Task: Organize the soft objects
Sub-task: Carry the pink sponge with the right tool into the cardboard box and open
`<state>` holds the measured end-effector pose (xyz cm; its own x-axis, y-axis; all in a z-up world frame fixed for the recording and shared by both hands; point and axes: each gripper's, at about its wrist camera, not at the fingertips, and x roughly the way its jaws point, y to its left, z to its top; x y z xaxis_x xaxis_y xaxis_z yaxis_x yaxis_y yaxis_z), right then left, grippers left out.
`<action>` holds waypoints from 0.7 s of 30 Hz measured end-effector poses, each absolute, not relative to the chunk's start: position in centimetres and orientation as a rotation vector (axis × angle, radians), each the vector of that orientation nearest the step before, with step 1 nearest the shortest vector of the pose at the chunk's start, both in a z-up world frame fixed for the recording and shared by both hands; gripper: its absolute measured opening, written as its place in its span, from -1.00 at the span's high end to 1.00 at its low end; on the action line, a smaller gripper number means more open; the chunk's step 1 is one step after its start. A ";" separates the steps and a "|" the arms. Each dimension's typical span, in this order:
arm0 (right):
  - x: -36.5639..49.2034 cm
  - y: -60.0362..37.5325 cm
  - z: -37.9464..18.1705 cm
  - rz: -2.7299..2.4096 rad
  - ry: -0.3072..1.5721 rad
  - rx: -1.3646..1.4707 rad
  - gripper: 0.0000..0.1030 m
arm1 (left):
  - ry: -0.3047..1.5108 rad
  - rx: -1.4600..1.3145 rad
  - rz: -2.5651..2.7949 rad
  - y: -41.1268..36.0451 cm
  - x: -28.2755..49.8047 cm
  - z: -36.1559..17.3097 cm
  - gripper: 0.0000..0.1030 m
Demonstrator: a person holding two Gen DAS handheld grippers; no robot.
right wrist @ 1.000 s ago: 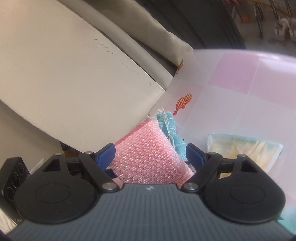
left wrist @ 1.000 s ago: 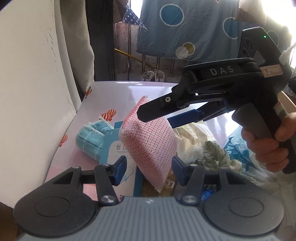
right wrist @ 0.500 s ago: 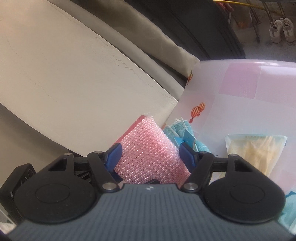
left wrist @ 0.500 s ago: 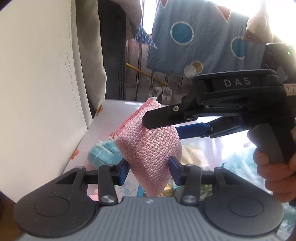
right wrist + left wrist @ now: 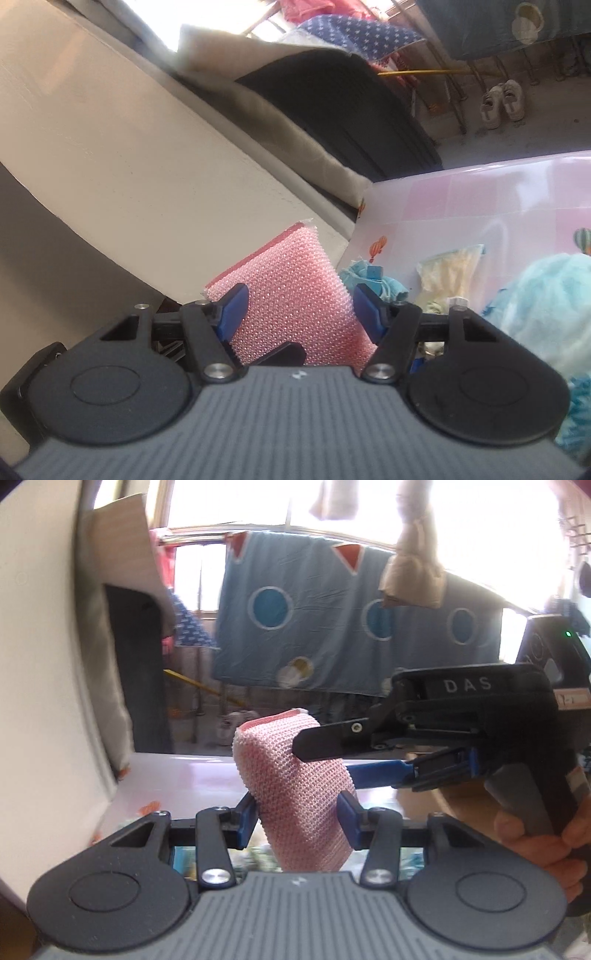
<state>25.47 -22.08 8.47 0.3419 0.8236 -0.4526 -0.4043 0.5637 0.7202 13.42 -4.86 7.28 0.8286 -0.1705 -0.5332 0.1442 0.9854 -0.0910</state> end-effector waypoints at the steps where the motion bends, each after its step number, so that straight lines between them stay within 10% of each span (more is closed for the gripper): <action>1: 24.5 -23.9 8.9 0.825 0.895 0.557 -0.20 | 0.569 -0.041 -0.200 -5.9 13.4 7.4 0.08; 21: 25.3 -52.0 -0.8 0.283 0.916 0.922 -0.22 | 0.858 0.076 -0.574 -28.1 28.3 0.2 0.05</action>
